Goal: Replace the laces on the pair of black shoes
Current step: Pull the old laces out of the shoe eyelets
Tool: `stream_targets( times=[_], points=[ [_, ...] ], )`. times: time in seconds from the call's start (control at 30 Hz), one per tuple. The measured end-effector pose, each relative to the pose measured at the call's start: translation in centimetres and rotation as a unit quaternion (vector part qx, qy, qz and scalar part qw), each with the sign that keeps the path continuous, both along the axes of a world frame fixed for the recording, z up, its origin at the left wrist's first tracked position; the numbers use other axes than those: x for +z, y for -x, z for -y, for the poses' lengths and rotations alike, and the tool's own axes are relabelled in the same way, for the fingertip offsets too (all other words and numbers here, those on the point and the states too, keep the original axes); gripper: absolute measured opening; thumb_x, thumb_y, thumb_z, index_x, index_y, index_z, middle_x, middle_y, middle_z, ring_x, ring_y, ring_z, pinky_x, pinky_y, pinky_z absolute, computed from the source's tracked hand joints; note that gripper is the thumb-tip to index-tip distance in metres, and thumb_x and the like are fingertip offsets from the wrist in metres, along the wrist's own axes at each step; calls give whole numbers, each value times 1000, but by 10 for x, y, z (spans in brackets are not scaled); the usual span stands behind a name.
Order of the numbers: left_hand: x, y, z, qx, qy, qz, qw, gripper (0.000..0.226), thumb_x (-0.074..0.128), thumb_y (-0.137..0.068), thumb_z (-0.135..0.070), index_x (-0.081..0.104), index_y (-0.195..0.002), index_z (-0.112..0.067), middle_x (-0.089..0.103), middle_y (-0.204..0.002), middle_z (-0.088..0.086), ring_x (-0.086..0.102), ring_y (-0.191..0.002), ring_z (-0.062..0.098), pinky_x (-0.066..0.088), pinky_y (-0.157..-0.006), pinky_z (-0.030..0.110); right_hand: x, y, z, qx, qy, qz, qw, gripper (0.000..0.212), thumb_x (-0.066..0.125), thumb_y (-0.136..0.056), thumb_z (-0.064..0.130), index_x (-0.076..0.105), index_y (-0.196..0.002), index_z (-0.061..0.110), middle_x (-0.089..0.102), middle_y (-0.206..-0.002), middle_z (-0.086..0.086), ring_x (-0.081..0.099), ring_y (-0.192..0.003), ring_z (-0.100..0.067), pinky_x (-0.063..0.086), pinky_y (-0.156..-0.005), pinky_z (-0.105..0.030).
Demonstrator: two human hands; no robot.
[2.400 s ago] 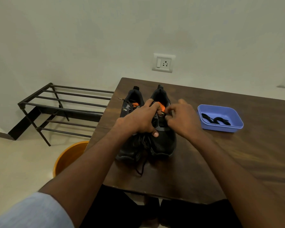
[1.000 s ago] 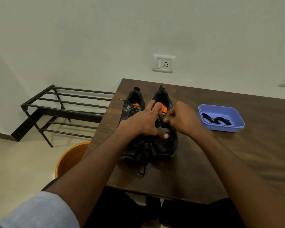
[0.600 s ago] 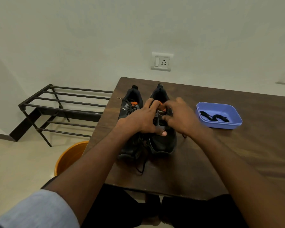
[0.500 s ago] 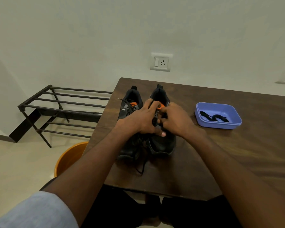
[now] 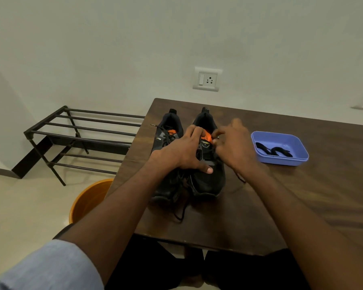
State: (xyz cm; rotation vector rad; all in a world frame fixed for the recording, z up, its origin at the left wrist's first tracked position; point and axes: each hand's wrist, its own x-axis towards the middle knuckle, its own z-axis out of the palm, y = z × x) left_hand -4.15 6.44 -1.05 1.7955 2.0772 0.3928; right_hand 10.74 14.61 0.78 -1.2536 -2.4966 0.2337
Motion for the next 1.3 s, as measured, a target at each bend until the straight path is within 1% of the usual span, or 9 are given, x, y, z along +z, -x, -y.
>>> stream_targets(
  times=[0.1,0.2,0.37,0.67,0.87,0.97,1.07,1.2,1.3],
  points=[
    [-1,0,0,0,-2,0,1000,111,90,-68,-56,22,-149,-24,20,-154,-1,47,-135,30,48,-110,48,-5,9,6,75,59,86,992,10,70,-93,24,77,-97,19,53,-112,-6,57,-94,-24,56,-82,-45],
    [-1,0,0,1,2,5,1000,111,90,-68,-55,21,-149,-24,20,-155,0,44,-138,31,46,-112,49,-6,5,0,-21,47,25,998,17,68,-91,24,75,-76,19,68,-93,-2,63,-78,-21,58,-76,-42],
    [3,0,0,13,10,6,1000,108,91,-68,-54,23,-146,-23,22,-153,0,45,-135,32,47,-110,48,15,-23,-12,-186,-86,-47,978,9,69,-91,14,75,-96,18,60,-113,-11,62,-95,-33,50,-86,-46],
    [2,-2,0,11,10,7,1000,107,91,-69,-54,23,-146,-25,20,-154,-1,45,-137,31,48,-110,49,4,-12,-4,-101,-8,74,992,30,69,-91,20,61,-118,13,46,-130,-13,49,-116,-34,50,-95,-51],
    [1,-2,0,8,3,4,1000,105,90,-69,-54,23,-146,-26,21,-152,-2,46,-135,30,49,-108,47,4,-12,-11,30,215,25,976,30,68,-97,28,57,-123,17,62,-113,-1,61,-105,-22,53,-90,-41],
    [1,-1,0,10,6,8,1000,105,90,-69,-53,23,-146,-26,21,-152,-2,45,-135,30,49,-108,48,0,-13,-13,23,206,43,977,14,68,-98,26,63,-105,14,68,-98,-2,65,-92,-20,52,-75,-35],
    [1,-2,0,10,10,10,1000,106,90,-69,-53,23,-146,-26,20,-153,-2,44,-136,31,47,-110,51,0,-19,-19,-35,206,136,968,20,66,-96,28,68,-88,11,71,-88,-9,68,-83,-23,60,-83,-44],
    [2,-1,0,10,11,10,1000,105,90,-68,-55,24,-145,-26,20,-153,-3,46,-135,32,48,-109,52,5,-31,-16,-52,230,236,943,18,59,-98,24,64,-87,10,68,-90,-10,69,-88,-26,60,-90,-43],
    [1,-2,-1,12,10,9,1000,106,91,-68,-54,23,-145,-27,20,-154,-3,46,-135,32,49,-108,52,9,-30,-17,-30,195,158,967,19,56,-100,17,68,-102,3,69,-97,-17,68,-95,-33,59,-91,-48]
  ],
)
